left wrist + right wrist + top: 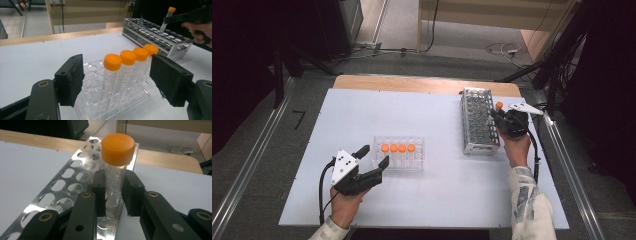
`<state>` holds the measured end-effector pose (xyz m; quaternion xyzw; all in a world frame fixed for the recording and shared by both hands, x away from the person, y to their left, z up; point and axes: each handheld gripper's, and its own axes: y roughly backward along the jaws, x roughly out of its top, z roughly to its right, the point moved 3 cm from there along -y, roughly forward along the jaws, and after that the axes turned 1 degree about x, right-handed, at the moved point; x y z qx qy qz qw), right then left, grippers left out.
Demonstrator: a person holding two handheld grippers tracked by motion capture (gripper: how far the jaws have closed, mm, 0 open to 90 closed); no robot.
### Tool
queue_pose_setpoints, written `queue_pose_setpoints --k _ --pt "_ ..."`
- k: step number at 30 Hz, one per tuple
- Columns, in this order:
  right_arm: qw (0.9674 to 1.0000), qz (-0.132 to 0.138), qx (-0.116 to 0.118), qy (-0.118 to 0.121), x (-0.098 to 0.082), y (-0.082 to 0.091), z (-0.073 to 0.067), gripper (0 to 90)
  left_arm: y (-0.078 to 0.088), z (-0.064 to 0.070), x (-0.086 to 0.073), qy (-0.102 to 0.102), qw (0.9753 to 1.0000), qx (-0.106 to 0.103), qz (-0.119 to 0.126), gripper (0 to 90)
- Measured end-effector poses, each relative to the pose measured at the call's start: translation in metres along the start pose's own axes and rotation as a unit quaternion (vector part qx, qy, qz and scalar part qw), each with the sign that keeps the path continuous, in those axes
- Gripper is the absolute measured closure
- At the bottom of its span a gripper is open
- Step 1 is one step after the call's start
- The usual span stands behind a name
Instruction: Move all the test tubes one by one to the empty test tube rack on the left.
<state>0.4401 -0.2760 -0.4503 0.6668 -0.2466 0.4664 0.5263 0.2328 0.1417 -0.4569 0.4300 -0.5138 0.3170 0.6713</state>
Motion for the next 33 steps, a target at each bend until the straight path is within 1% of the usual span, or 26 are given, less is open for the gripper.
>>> queue_pose_setpoints --k 1,6,8,11,13,15,17,19,21,25,28,30,33 --pt "1.0000 0.003 -0.001 0.005 0.003 0.002 -0.001 71.3 0.000 0.000 0.000 0.000 1.0000 0.000 0.001 27.4" --pt "0.9997 0.022 -0.005 0.011 0.017 0.018 -0.003 71.6 0.001 0.000 0.001 -0.001 1.0000 -0.001 0.003 27.1" --pt "0.9995 0.030 -0.006 0.013 0.023 0.026 -0.005 71.6 0.002 0.000 0.001 0.001 1.0000 0.000 0.004 26.6" --pt "0.9988 0.044 -0.006 0.022 0.029 0.039 -0.008 71.6 0.001 0.000 0.001 0.003 1.0000 0.001 0.004 25.7" --pt "0.9983 0.053 0.000 0.024 0.032 0.047 -0.010 71.6 0.002 0.000 0.002 0.001 1.0000 0.000 0.003 25.2" --pt "0.9981 0.055 0.005 0.028 0.033 0.055 -0.014 71.6 0.002 0.001 0.002 0.001 1.0000 -0.001 0.005 25.0" --pt "0.9978 0.056 0.019 0.029 0.031 0.063 -0.021 71.6 0.002 0.002 0.002 0.001 1.0000 -0.001 0.006 25.0" --pt "0.9971 0.057 0.033 0.039 0.027 0.072 -0.030 71.6 0.003 0.003 0.003 0.001 1.0000 -0.003 0.008 25.0" --pt "0.9957 0.061 0.053 0.044 0.022 0.082 -0.041 71.7 0.003 0.004 0.003 -0.001 1.0000 -0.004 0.007 25.1" --pt "0.9919 0.059 0.099 0.053 0.010 0.098 -0.066 71.7 0.003 0.007 0.003 -0.003 0.9999 -0.008 0.008 25.3" --pt "0.9874 0.051 0.137 0.060 0.000 0.107 -0.086 71.7 0.004 0.011 0.004 -0.007 0.9998 -0.015 0.010 26.2" --pt "0.9839 0.046 0.157 0.073 -0.008 0.110 -0.100 71.7 0.004 0.015 0.004 -0.010 0.9997 -0.020 0.010 26.4" --pt "0.9784 0.037 0.185 0.084 -0.020 0.113 -0.120 71.6 0.004 0.021 0.005 -0.019 0.9993 -0.029 0.011 26.4"
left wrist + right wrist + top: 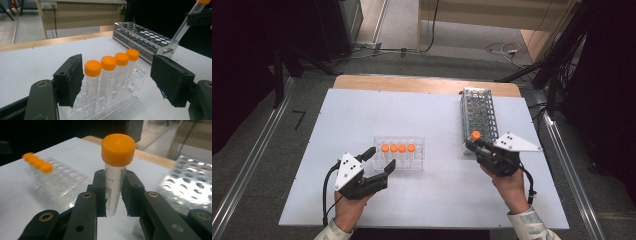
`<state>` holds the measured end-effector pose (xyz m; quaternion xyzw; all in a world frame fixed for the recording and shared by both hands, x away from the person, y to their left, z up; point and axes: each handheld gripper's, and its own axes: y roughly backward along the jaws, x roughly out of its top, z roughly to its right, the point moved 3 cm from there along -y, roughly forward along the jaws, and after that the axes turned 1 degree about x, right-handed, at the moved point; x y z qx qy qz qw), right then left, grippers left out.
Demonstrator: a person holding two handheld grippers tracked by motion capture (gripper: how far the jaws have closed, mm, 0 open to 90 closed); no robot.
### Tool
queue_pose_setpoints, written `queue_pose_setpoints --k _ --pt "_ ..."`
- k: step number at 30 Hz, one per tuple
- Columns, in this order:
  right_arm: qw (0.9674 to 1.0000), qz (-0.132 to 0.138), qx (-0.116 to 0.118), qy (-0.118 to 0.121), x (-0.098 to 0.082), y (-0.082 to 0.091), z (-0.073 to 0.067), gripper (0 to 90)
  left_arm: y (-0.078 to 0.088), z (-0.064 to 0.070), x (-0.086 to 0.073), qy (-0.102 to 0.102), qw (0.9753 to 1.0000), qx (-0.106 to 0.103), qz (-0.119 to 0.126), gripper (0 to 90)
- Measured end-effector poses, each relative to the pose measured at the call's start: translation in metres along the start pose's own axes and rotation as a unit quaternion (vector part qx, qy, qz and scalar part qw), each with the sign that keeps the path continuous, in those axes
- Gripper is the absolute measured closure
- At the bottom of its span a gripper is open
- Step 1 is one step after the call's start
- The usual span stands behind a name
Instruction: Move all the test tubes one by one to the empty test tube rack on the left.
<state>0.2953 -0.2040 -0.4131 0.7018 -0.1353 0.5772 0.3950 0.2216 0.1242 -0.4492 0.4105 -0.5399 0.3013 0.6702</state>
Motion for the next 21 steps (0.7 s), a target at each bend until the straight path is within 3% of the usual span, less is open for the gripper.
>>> queue_pose_setpoints --k 4,9,21 --pt "0.9993 -0.013 0.033 0.008 -0.011 -0.009 -0.024 71.7 0.000 0.009 0.001 -0.011 0.9998 -0.013 0.001 26.5" --pt "0.9974 -0.030 0.063 0.019 -0.023 -0.022 -0.044 71.7 -0.001 0.017 0.001 -0.018 0.9994 -0.030 -0.003 27.4" --pt "0.9886 -0.065 0.125 0.053 -0.038 -0.044 -0.091 71.7 -0.011 0.042 -0.001 -0.034 0.9955 -0.088 -0.013 38.3"
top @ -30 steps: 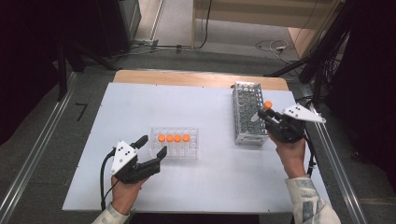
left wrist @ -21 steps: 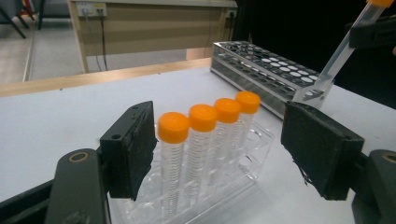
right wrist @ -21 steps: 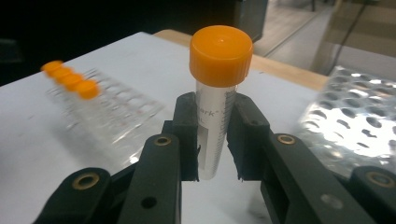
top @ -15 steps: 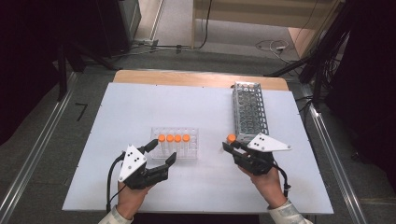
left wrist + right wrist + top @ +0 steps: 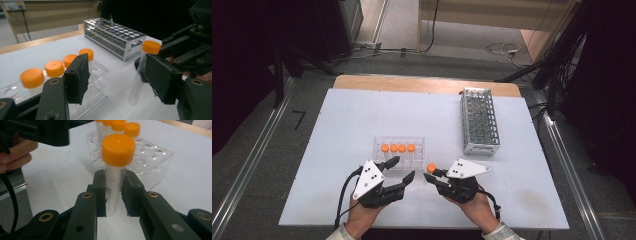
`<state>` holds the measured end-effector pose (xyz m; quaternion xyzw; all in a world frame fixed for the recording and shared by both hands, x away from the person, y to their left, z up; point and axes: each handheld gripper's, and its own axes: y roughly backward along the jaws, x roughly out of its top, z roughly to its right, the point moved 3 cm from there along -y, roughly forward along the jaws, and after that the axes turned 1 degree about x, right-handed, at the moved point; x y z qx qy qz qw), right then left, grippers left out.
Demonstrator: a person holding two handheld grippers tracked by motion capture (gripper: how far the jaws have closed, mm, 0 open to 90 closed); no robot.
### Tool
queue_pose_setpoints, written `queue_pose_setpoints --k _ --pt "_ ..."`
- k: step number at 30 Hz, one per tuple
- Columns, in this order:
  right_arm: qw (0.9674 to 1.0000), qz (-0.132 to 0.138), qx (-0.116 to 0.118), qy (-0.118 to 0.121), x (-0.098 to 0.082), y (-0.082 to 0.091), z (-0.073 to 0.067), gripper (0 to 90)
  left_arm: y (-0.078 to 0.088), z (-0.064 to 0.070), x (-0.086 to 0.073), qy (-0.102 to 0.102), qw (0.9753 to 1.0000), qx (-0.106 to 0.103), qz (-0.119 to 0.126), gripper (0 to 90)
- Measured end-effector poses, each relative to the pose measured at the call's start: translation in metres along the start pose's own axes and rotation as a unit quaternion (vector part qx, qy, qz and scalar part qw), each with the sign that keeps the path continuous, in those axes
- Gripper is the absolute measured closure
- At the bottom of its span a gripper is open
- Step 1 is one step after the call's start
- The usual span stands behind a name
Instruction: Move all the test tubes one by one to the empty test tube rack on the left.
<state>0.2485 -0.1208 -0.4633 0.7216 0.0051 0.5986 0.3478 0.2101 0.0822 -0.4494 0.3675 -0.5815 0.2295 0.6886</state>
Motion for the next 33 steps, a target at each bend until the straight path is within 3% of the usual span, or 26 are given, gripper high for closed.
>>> queue_pose_setpoints --k 11,20,25,26,29,33 --pt "0.9996 -0.007 0.019 0.018 0.002 -0.015 -0.017 71.7 -0.009 0.014 -0.001 -0.017 0.9992 -0.037 -0.006 49.6" --pt "0.9993 -0.007 0.024 0.027 0.004 -0.017 -0.025 71.7 -0.014 0.018 -0.005 -0.023 0.9984 -0.049 -0.019 67.6" --pt "0.9993 -0.008 0.026 0.026 0.004 -0.017 -0.024 71.2 -0.012 0.017 -0.005 -0.024 0.9984 -0.048 -0.019 70.1" --pt "0.9993 -0.006 0.026 0.026 0.004 -0.016 -0.024 69.8 -0.012 0.017 -0.004 -0.022 0.9985 -0.046 -0.018 70.1" --pt "0.9990 -0.009 0.035 0.026 0.005 -0.015 -0.025 49.5 -0.006 0.011 0.001 -0.017 0.9990 -0.040 -0.007 70.3" --pt "0.9995 -0.014 0.022 0.017 0.000 -0.008 -0.015 36.5 0.007 -0.004 0.008 0.005 0.9997 -0.024 0.004 70.3"
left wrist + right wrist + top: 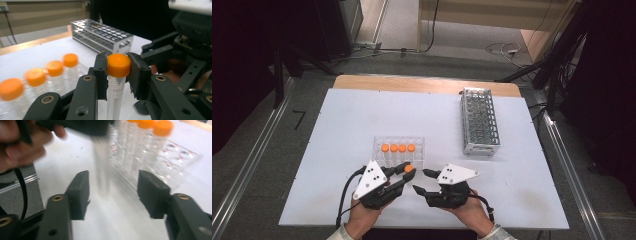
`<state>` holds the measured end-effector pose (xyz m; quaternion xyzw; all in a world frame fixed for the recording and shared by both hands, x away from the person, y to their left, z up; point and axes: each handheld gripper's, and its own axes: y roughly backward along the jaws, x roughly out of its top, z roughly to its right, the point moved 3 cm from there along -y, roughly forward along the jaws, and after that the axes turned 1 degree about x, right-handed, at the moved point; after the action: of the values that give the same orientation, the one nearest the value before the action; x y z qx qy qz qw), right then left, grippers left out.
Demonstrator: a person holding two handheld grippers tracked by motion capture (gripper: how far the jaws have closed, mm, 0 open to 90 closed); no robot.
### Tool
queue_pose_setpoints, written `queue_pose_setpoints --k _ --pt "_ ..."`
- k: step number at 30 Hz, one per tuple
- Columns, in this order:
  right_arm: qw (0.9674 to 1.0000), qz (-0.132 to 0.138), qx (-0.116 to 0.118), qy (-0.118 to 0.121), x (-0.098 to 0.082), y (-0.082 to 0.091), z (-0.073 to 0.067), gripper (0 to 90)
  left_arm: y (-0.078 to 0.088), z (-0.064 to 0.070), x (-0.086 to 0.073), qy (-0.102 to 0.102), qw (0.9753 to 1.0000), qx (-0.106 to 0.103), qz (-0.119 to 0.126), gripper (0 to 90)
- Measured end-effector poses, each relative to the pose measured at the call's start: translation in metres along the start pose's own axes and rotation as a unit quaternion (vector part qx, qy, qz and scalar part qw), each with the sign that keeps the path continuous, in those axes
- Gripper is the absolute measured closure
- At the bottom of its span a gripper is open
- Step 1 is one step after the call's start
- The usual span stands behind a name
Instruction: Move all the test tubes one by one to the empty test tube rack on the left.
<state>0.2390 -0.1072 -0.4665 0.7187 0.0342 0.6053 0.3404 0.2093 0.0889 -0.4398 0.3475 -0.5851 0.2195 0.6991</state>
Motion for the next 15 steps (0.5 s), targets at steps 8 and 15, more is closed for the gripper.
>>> queue_pose_setpoints --k 8,15 --pt "0.9982 0.002 -0.045 -0.038 -0.017 0.023 0.030 27.9 0.022 -0.028 0.009 0.025 0.9988 0.039 0.014 70.3" --pt "0.9953 0.004 -0.076 -0.060 -0.030 0.040 0.048 27.5 0.036 -0.045 0.017 0.039 0.9966 0.065 0.032 70.2"
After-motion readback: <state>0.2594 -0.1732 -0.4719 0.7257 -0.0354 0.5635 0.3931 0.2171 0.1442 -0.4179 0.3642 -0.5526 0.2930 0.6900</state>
